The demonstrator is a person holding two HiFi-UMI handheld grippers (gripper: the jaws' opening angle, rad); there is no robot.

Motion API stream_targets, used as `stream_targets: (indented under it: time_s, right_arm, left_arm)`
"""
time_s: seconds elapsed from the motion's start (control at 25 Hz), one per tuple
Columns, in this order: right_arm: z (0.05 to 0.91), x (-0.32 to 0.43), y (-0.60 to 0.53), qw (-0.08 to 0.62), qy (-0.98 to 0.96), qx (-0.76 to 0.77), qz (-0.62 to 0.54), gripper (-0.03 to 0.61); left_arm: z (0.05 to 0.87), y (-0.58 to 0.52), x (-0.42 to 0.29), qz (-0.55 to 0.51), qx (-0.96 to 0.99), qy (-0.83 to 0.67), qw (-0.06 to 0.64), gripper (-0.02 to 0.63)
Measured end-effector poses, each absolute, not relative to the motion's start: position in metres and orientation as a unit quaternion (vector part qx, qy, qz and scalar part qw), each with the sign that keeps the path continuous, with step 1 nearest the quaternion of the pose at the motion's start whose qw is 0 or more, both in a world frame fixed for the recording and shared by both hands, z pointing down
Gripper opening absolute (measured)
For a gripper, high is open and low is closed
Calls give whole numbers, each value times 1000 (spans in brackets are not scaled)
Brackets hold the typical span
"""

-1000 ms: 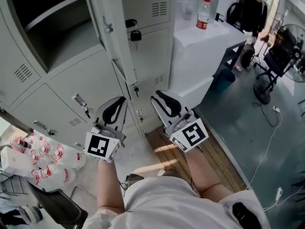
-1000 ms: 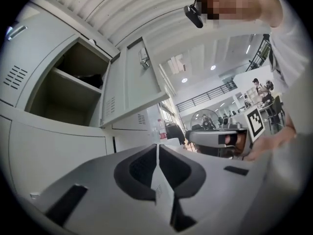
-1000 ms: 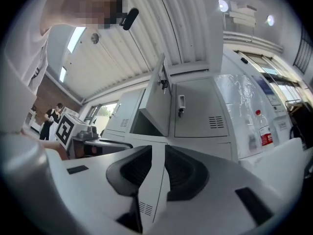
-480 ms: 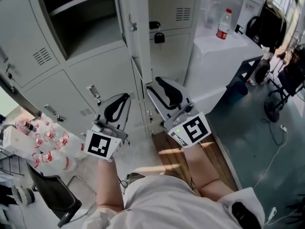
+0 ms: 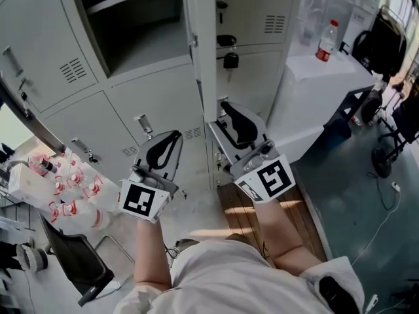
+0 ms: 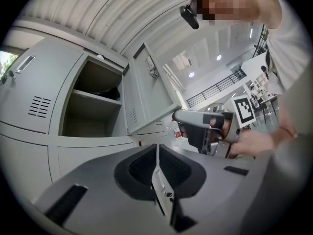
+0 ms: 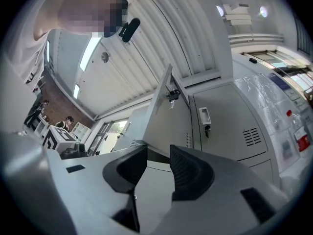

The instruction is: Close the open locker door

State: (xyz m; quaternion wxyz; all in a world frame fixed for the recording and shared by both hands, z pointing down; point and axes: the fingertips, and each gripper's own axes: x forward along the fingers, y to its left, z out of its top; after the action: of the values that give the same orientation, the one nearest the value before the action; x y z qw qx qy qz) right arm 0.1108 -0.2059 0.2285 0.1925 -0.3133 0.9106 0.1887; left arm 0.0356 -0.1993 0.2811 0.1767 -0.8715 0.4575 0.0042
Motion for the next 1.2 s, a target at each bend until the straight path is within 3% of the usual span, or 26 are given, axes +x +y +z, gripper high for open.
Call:
stream_targets:
  time_s: [1.2]
  right_arm:
    - [227, 12, -210, 177, 906, -340, 180, 141]
  left_arm:
    - [302, -193, -89, 15, -872, 467, 144, 6]
